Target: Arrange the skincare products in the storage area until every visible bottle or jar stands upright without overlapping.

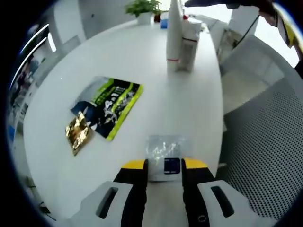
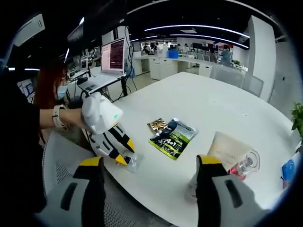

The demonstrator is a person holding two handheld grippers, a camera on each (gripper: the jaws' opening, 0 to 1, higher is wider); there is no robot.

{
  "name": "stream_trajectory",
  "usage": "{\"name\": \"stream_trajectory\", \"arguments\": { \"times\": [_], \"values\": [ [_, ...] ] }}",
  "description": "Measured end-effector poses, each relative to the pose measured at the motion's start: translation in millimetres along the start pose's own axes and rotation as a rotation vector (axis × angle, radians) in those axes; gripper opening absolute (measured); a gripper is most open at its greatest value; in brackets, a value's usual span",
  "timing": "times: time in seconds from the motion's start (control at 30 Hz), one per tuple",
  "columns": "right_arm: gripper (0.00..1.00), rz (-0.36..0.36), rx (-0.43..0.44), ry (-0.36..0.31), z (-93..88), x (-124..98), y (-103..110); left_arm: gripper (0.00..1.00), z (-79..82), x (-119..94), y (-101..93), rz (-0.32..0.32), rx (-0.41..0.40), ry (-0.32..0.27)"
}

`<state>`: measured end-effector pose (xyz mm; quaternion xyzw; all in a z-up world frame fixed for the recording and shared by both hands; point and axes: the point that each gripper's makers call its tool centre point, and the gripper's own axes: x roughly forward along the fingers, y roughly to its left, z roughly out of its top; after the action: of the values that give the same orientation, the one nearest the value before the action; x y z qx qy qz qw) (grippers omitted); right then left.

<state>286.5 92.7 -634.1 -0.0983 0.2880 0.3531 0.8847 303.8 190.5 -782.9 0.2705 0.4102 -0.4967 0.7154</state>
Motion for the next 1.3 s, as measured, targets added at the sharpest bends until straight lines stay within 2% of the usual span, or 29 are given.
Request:
{"name": "stream_trajectory", "arguments": {
  "times": [0.17, 0.33, 0.5, 0.63, 0.77, 1.03, 1.1, 1.2, 1.3],
  "values": [
    [0.78, 0.012, -0.026, 0.023, -2.3, 13.5, -1.1, 0.24, -9.4, -5.9, 14.5, 0.014, -0.012, 0.005],
    [0.69, 0.031, 0.001, 0.019, 0.6, 24.8, -0.6, 0.24, -16.4, -10.9, 26.4, 0.011, -0.027, -0.001],
    [0.62, 0.006, -0.005, 0.036, 1.7, 38.5, -1.9, 0.24, -23.7, -15.8, 38.9, 0.019, -0.019, 0.010],
    [0.62, -0.021, 0.006, 0.064, -3.8, 49.0, -4.6, 0.24, -27.7, -18.5, 45.8, 0.022, -0.014, 0.014],
    [0.58, -0.035, 0.029, 0.068, -7.8, 59.8, -5.1, 0.24, -30.2, -20.5, 47.7, 0.013, 0.007, 0.007],
    [0.58, -0.097, 0.030, 0.075, -16.2, 89.4, -14.3, 0.28, -29.9, -22.8, 50.0, 0.012, 0.003, 0.022],
    [0.57, -0.106, 0.044, 0.075, -20.4, 95.8, -18.4, 0.29, -26.1, -24.7, 51.7, 0.014, -0.016, 0.011],
    [0.57, -0.133, 0.096, 0.067, -25.5, 101.9, -26.7, 0.29, -4.5, -29.0, 53.6, 0.014, -0.096, -0.082],
    [0.57, -0.146, 0.167, 0.060, -31.0, 106.9, -32.0, 0.29, 11.9, -28.8, 59.6, 0.018, -0.142, -0.146]
  ]
}}
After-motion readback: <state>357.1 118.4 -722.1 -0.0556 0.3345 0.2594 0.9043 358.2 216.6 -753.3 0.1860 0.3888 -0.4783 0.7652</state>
